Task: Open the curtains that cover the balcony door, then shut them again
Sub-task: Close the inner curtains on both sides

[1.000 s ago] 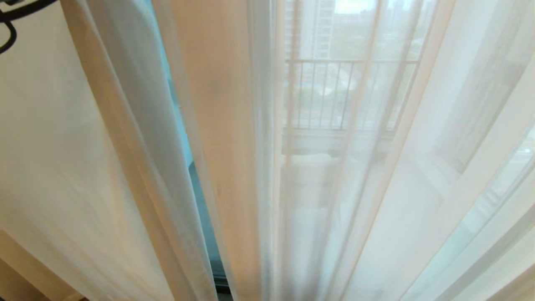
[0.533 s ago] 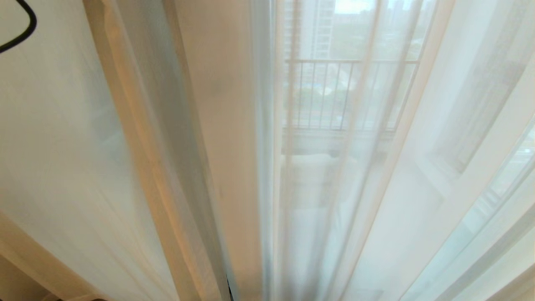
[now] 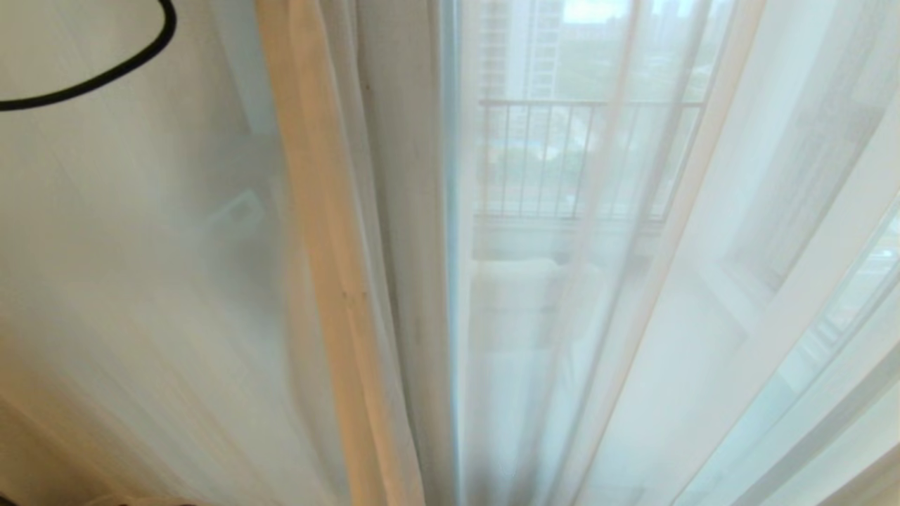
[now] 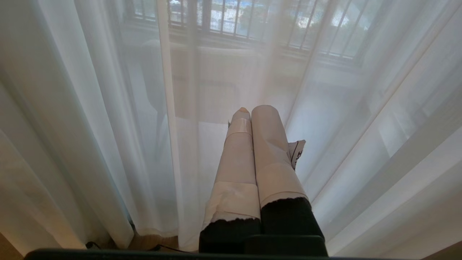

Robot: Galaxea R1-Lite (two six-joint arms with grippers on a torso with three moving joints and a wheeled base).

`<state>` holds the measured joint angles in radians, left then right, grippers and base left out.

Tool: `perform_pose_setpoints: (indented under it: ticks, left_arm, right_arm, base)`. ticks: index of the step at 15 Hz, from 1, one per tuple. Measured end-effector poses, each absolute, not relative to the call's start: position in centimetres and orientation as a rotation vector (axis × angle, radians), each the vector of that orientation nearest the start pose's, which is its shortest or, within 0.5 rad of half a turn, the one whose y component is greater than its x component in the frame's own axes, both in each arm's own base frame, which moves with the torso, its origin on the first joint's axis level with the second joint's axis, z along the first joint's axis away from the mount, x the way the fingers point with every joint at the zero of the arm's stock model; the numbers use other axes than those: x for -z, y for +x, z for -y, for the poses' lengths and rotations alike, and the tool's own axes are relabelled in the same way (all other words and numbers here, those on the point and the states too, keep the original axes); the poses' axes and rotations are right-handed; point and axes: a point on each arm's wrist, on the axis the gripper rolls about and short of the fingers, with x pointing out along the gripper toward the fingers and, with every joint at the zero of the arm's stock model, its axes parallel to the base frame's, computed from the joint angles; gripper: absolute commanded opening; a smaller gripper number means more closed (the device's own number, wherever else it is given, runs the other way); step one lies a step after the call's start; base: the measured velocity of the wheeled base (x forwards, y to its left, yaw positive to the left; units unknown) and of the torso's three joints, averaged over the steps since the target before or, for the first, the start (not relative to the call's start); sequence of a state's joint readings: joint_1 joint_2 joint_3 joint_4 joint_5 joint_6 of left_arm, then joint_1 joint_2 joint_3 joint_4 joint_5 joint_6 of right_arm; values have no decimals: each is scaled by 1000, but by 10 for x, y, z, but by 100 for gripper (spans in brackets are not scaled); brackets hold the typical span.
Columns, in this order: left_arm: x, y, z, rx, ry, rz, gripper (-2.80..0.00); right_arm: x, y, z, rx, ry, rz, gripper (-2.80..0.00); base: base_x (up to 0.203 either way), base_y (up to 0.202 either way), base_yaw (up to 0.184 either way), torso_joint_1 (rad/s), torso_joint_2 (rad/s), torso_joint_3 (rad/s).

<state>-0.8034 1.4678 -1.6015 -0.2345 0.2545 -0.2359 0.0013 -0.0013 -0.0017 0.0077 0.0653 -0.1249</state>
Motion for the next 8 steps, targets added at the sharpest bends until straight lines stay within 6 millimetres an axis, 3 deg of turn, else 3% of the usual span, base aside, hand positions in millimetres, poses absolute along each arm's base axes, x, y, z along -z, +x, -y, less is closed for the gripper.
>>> perform_pose_setpoints:
  ticks: [8]
  left_arm:
    - [-427,161,235,744,-384,242,-280]
  right_arm:
    - [-75,-23,-1,-67,-125,-1,-280]
  base:
    - [0,0,0,0,0,0]
